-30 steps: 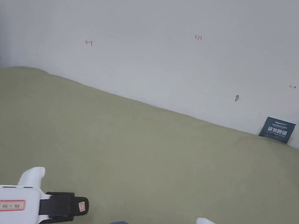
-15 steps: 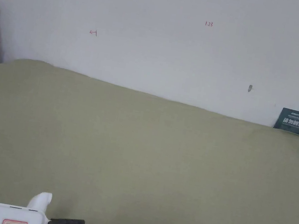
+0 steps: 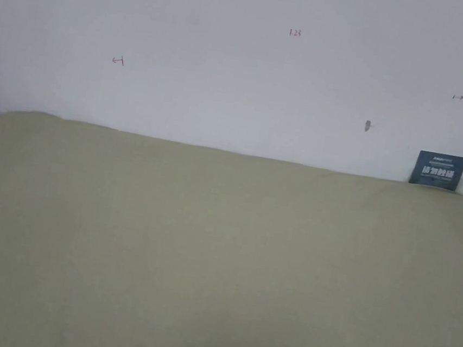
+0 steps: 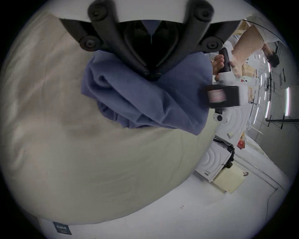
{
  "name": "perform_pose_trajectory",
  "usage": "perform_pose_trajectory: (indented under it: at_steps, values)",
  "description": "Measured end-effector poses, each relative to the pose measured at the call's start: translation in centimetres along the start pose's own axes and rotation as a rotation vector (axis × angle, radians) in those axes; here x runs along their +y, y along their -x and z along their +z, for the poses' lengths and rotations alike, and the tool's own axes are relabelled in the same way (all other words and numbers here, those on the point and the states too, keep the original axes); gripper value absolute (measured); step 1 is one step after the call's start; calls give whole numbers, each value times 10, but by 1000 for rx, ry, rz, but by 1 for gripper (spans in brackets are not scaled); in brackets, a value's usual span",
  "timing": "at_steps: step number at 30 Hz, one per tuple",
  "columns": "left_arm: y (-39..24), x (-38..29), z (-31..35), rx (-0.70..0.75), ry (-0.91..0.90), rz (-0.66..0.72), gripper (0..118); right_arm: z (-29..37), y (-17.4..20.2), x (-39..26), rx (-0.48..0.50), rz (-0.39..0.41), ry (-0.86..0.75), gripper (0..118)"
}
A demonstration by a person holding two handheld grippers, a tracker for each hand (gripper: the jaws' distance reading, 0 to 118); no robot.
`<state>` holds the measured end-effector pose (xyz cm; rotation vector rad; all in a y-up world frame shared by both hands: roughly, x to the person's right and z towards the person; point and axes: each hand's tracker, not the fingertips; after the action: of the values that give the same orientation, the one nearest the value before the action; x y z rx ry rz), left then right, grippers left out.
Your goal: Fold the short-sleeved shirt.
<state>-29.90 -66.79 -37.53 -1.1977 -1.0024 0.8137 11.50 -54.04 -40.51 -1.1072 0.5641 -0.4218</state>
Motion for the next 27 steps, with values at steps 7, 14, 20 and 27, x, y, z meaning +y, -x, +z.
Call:
perform_pose_trajectory:
  at_steps: [7, 14, 20, 27]
  values:
    - [-5, 1, 11, 34, 13, -27, 31, 4, 15, -10, -55, 32, -52, 0]
    - [-36, 26, 37, 68, 28, -117, 31, 16, 51, -9, -240, 101, -157, 0]
    - [-45, 46, 120, 173, -21, -157, 31, 15, 99, -4, -338, 199, -271, 0]
    - [-42, 62, 258, 358, -96, -193, 31, -30, 167, -7, -315, 205, -389, 0]
